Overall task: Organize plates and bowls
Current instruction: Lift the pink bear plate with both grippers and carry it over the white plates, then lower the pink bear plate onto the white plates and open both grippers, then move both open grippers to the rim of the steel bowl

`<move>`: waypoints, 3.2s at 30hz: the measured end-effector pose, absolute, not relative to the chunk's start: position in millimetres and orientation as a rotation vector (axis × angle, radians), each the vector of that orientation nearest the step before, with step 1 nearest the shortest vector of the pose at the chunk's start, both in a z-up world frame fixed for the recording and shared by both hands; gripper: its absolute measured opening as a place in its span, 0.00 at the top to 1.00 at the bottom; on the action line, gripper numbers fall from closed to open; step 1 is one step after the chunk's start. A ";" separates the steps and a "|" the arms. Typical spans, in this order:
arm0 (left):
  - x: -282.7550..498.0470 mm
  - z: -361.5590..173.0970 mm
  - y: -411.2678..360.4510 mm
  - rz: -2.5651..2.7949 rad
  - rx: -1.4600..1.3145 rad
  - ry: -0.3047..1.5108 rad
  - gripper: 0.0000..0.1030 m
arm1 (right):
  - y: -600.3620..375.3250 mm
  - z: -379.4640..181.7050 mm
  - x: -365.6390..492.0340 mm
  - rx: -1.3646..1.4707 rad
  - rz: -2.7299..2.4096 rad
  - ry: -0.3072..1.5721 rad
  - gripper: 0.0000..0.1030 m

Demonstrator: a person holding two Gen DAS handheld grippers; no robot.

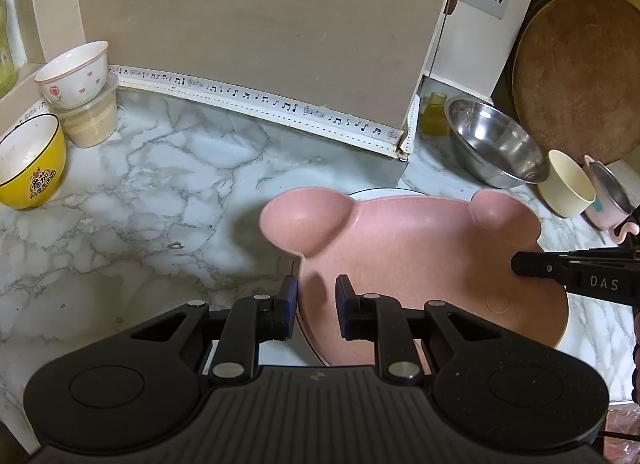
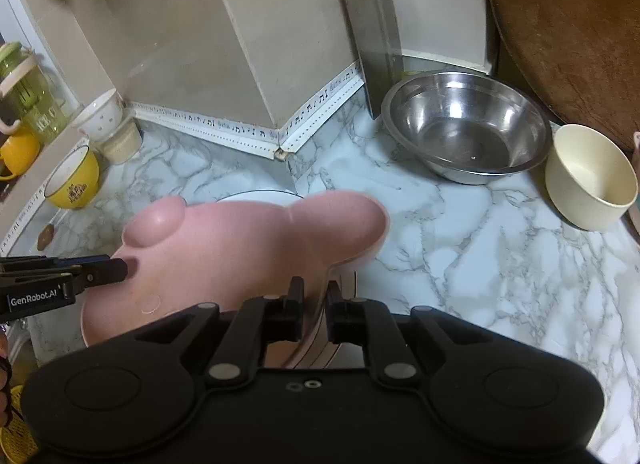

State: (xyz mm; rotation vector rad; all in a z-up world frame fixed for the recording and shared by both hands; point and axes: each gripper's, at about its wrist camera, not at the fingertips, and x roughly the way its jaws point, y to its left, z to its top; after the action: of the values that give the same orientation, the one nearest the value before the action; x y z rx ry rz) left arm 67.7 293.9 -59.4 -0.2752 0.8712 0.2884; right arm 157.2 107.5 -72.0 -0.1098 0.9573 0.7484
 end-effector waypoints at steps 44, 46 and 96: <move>82.5 -81.4 304.4 0.296 -0.216 0.884 0.81 | 123.5 -91.6 173.0 -0.130 0.678 0.923 0.55; 80.3 -80.5 304.7 0.293 -0.219 0.880 0.80 | 120.7 -90.8 173.6 -0.120 0.677 0.931 0.55; 197.5 -4.7 199.1 0.193 -0.181 0.740 0.22 | 50.1 10.4 230.7 -0.293 0.606 0.713 0.00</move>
State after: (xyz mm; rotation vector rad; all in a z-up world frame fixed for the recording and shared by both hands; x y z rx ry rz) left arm 197.5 199.1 -4.7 -0.1812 0.7399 0.1928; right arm 230.7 50.1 10.4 -0.2930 0.7130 0.6065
